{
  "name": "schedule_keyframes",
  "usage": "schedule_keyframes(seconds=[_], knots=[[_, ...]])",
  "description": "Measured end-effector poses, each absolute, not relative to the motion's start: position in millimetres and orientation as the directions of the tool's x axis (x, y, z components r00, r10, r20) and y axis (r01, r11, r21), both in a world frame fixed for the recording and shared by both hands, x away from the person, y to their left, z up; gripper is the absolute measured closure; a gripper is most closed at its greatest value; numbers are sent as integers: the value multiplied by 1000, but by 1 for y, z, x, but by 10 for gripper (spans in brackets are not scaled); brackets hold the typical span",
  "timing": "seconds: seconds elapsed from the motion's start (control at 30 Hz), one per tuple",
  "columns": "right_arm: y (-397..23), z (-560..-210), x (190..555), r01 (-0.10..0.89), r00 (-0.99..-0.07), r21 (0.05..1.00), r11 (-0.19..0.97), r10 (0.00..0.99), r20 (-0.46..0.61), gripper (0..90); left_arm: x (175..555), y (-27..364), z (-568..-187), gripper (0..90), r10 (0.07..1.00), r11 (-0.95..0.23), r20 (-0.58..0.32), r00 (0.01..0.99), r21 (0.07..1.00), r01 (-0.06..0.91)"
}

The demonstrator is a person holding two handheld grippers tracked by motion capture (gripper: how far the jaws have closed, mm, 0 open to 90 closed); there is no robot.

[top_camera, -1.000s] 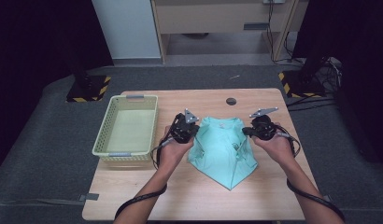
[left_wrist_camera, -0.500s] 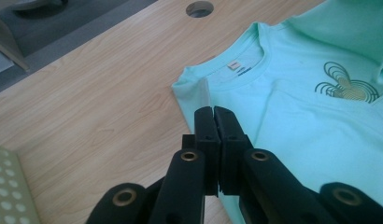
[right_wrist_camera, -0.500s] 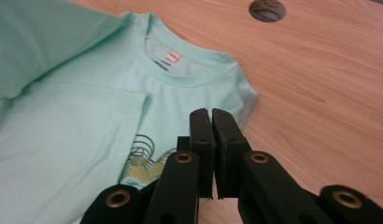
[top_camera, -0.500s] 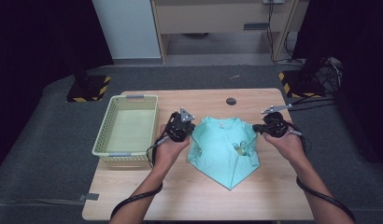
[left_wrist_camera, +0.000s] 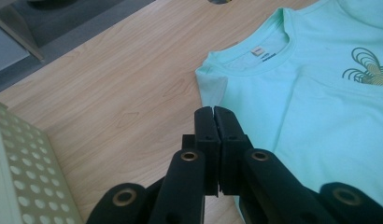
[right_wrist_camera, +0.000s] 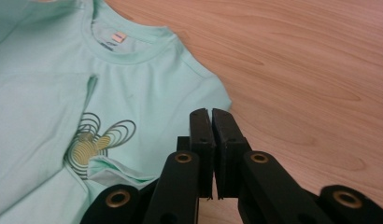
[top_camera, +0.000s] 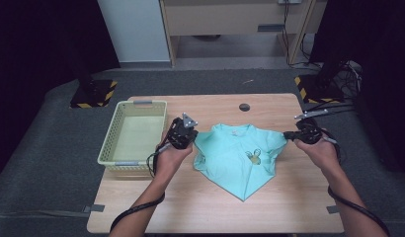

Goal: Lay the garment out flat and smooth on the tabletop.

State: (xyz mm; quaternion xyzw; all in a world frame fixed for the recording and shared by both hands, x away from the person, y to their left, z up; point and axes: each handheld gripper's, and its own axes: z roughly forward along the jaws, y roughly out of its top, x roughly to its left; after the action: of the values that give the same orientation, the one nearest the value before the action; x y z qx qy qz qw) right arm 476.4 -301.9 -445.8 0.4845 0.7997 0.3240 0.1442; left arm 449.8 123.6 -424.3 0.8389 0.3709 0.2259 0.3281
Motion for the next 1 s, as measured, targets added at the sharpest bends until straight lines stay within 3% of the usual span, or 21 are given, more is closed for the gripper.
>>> schedule_keyframes(seconds=[1.0], knots=[[-354,-472,484,758,-390,605,245,913,118,872,470,138,-432,887,810,-526,193,554,658,539]])
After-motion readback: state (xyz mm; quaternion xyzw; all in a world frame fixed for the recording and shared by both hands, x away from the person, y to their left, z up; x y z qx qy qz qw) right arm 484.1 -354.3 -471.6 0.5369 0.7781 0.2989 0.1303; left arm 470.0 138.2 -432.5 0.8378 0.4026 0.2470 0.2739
